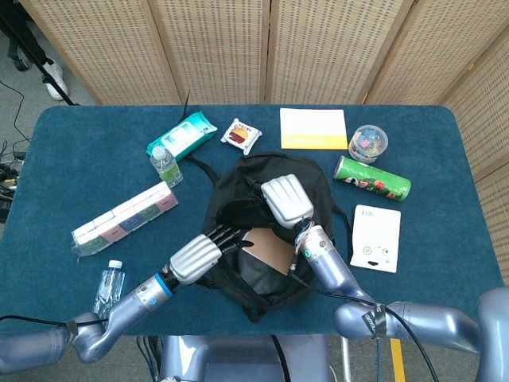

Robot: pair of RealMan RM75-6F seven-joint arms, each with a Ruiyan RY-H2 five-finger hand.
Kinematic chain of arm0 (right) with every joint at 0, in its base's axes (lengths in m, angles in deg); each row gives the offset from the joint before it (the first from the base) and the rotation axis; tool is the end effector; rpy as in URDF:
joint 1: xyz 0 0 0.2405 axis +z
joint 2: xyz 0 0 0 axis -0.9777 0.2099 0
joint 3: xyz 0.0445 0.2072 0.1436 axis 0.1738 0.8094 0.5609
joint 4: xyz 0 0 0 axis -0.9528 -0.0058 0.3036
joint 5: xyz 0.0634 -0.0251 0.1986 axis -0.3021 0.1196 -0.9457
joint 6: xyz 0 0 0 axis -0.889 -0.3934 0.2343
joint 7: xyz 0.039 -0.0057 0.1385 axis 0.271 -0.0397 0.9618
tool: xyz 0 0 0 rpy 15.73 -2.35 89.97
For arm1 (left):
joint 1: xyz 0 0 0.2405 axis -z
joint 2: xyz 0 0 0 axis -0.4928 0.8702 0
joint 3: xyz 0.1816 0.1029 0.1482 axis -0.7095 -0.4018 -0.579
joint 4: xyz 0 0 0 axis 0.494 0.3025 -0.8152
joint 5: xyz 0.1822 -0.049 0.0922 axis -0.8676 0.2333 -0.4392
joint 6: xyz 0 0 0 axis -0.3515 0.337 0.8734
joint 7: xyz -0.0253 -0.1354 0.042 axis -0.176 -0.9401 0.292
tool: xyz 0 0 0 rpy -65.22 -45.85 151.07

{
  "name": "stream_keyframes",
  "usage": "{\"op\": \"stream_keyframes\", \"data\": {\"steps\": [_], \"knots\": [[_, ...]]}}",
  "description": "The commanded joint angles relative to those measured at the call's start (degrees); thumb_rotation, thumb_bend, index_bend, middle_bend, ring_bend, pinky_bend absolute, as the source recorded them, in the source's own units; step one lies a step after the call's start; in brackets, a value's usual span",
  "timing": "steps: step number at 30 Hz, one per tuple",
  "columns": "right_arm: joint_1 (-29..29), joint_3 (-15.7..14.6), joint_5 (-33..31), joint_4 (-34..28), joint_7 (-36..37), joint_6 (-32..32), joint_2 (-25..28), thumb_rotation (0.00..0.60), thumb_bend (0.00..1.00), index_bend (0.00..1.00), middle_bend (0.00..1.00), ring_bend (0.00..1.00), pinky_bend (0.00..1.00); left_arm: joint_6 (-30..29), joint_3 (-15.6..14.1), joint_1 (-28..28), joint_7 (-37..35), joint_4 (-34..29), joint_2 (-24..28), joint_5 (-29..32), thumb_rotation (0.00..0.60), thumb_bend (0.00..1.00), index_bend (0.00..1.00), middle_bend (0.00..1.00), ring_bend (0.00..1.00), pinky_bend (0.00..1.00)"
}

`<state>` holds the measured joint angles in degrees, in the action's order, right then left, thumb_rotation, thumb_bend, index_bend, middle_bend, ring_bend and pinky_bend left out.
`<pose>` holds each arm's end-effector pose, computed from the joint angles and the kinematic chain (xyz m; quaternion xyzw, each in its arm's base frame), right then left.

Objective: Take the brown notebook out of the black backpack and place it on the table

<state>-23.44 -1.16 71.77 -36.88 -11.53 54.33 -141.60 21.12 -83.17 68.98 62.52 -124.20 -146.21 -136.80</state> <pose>-0.0300 -0.3666 0.0222 0.7254 -0.3397 0.4382 0.4079 -0.1027 0.2766 -0.0409 -0.7723 -0.3626 -0.4914 0.1750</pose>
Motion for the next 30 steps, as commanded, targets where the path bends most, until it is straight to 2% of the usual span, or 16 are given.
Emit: {"op": "stream_keyframes", "data": {"steps": [1, 6, 12, 22, 30], "knots": [[0.11, -0.01, -0.69, -0.45, 0.79, -0.54, 0.66, 0.6, 0.65, 0.69, 0.7, 0.73, 0.7, 2.66, 0.65, 2.37, 0.62, 3.31, -4.19, 2.09, 0.6, 0.18, 0.18, 0.0, 0.0, 0.04], [0.28, 0.41, -0.96, -1.47, 2.29, -0.78, 2.45, 0.6, 0.65, 0.69, 0.7, 0.73, 0.7, 3.67, 1.41, 4.63, 1.27, 6.64, -8.54, 3.81, 0.6, 0.17, 0.19, 0.0, 0.0, 0.04], [0.32, 0.59, -2.25, -2.49, 4.88, -2.62, 4.79, 0.6, 0.65, 0.69, 0.7, 0.73, 0.7, 2.83, 1.05, 5.58, -0.1, 9.4, -11.28, 4.68, 0.6, 0.17, 0.19, 0.0, 0.0, 0.04], [0.58, -0.98, -0.9, -2.84, 6.67, -4.17, 6.26, 0.6, 0.65, 0.69, 0.7, 0.73, 0.7, 4.7, 1.42, 7.71, 0.41, 12.27, -13.12, 6.73, 0.6, 0.16, 0.19, 0.0, 0.0, 0.04], [1.47, -1.26, -0.29, -3.49, 8.34, -5.06, 7.01, 0.6, 0.65, 0.69, 0.7, 0.73, 0.7, 8.02, 2.53, 10.8, 2.29, 17.3, -16.0, 9.27, 0.6, 0.15, 0.19, 0.0, 0.0, 0.04]]}}
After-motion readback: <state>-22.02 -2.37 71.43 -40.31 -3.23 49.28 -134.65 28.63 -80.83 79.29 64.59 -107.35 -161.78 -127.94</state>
